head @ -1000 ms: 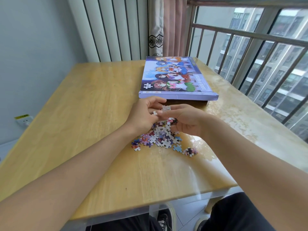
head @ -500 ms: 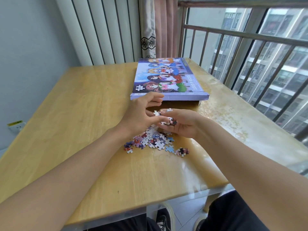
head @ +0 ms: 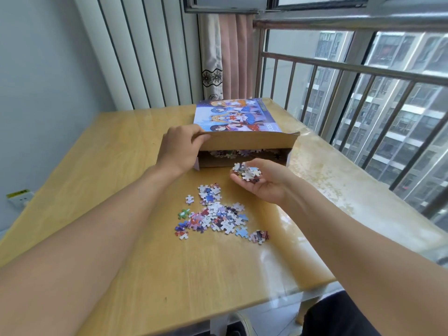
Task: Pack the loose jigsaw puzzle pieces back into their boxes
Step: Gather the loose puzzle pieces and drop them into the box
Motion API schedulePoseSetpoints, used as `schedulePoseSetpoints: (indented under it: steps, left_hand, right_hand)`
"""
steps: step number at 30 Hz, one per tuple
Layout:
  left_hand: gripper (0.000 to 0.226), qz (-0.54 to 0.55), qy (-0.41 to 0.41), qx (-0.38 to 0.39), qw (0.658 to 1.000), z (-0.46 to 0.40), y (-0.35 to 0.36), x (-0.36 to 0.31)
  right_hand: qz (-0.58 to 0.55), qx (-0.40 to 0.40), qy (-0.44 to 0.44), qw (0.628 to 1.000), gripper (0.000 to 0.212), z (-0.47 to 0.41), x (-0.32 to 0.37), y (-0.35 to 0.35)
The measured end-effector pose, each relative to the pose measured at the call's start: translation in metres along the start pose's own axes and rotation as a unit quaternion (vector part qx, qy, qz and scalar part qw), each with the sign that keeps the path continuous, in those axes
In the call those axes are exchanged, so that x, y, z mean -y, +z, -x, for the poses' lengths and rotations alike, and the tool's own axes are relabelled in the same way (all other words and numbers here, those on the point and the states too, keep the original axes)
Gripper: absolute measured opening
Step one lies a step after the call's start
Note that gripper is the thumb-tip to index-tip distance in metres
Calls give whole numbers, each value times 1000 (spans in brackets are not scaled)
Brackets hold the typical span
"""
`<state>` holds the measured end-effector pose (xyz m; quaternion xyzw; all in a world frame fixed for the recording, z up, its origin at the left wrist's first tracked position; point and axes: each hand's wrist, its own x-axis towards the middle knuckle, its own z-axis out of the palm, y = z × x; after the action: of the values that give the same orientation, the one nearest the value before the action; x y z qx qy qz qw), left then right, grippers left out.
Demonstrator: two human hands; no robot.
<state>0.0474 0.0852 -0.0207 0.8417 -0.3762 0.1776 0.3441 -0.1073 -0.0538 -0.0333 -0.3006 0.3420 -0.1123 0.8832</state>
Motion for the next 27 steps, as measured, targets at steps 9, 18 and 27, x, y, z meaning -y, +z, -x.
schedulePoseSetpoints:
  steps: [9, 18, 27]
  left_hand:
    - [19, 51, -20, -21, 998, -21, 6, -14]
    - [18, 81, -17, -17, 996, -30, -1, -16]
    - [17, 100, -3, -21, 995, -31, 2, -15]
  right_hand:
    - [-153, 46, -36, 986, 63, -27, 32, 19]
    - [-241, 94, -116, 959, 53, -23, 25, 27]
    - [283, -137, -275, 908, 47, -42, 14, 9]
